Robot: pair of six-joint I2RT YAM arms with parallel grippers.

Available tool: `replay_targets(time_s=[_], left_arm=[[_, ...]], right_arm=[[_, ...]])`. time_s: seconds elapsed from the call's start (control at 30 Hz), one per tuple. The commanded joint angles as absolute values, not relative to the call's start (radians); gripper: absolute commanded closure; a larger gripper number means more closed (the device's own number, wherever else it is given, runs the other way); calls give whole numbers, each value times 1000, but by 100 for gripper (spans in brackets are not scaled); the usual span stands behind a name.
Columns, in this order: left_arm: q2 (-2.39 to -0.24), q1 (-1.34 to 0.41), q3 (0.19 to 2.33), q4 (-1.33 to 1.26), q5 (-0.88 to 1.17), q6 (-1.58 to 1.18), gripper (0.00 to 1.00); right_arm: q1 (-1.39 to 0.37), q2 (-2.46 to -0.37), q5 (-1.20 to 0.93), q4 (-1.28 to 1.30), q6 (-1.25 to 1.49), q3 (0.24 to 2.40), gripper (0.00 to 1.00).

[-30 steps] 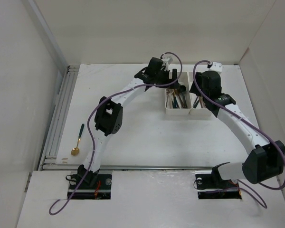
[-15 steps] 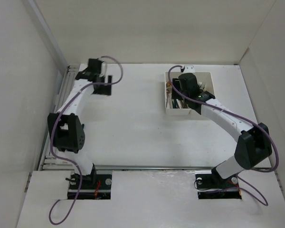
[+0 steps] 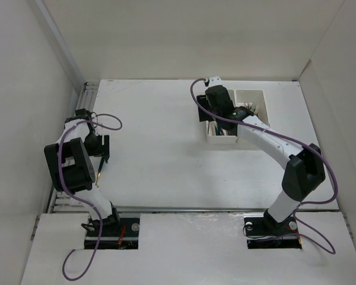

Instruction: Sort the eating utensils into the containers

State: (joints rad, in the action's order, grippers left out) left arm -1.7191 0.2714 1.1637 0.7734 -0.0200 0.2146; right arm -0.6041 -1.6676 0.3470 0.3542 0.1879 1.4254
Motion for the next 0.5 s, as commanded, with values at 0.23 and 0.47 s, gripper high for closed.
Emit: replay_targets(time_s=[0.23,0.47], left_arm=[[-1885,373,1170,771,144,330,46],[-1973,345,1302,795,190,376,100]], right_arm=[[-607,-1674,396,379,147,1520,35],[-607,-1663,446,379,127,1520,35]])
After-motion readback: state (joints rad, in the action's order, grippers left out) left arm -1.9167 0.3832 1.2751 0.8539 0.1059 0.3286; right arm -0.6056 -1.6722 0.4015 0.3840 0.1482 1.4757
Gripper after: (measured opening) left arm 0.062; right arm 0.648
